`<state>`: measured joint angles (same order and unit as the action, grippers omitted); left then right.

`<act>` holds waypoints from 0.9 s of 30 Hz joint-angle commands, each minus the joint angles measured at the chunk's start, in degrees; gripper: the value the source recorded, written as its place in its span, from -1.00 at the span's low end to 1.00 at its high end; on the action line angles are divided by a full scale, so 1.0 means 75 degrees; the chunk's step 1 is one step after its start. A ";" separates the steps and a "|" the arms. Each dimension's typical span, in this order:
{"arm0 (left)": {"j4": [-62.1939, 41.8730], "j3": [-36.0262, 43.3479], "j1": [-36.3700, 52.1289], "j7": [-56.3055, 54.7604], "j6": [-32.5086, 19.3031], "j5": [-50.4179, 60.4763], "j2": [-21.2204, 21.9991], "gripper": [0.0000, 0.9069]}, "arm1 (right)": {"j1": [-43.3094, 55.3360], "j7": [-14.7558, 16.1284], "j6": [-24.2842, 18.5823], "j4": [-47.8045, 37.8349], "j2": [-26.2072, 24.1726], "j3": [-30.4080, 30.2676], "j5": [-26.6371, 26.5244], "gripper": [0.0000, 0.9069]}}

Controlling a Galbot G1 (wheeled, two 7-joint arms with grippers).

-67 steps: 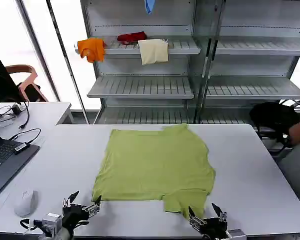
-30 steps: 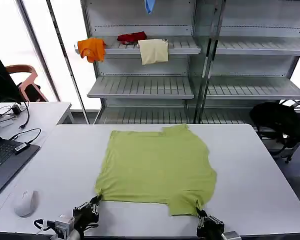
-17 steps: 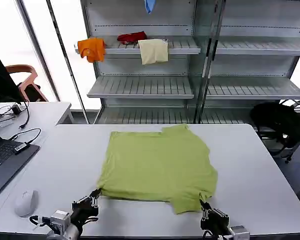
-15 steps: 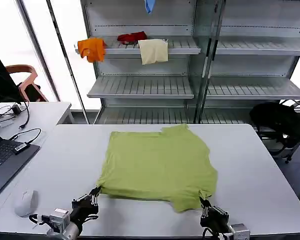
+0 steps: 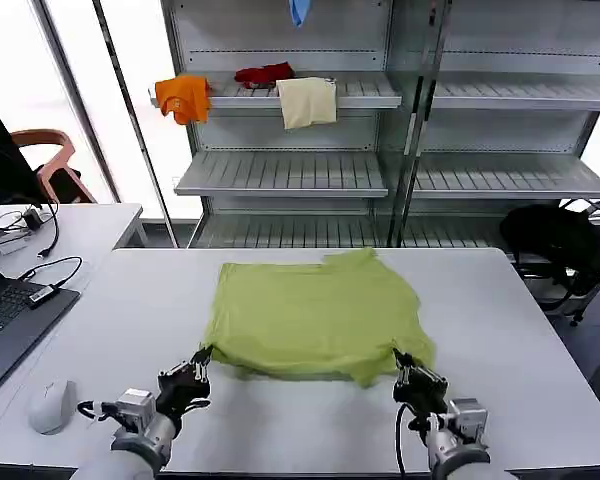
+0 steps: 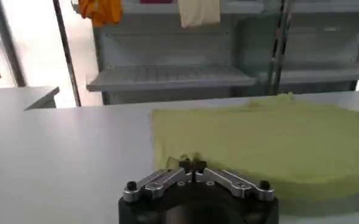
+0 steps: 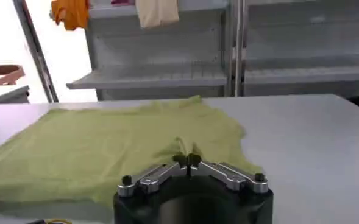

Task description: Fold and organize the clothes.

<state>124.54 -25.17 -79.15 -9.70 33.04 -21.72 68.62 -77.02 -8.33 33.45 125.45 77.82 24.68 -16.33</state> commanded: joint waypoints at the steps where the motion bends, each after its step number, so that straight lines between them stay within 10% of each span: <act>1: -0.0597 0.0258 0.0837 -0.0223 0.0000 0.0068 0.0101 -1.00 | 0.0822 -0.0012 -0.0006 -0.0562 0.0049 0.0016 -0.0029 -1.00; 21: -0.1590 0.0451 0.1528 -0.0130 0.0011 0.0407 -0.0116 -0.98 | 0.1767 0.0062 -0.0004 -0.1892 0.0188 -0.0295 0.0064 -1.00; 22: -0.1691 0.0461 0.1565 -0.0111 0.0009 0.0428 -0.0112 0.51 | 0.1809 0.0061 -0.0004 -0.1951 0.0189 -0.0308 0.0064 -0.20; 23: -0.1764 0.0471 0.1594 -0.0106 0.0010 0.0423 -0.0108 1.00 | 0.1844 0.0064 -0.0005 -0.2001 0.0190 -0.0317 0.0079 1.00; 27: -0.1949 0.0526 0.1813 -0.0130 0.0007 0.0424 -0.0093 1.00 | 0.2005 0.0012 -0.0010 -0.2215 0.0231 -0.0340 0.0140 1.00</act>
<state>112.57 -21.51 -67.44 -10.63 33.11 -18.95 68.05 -62.74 -8.33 33.27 110.32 80.23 22.61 -15.39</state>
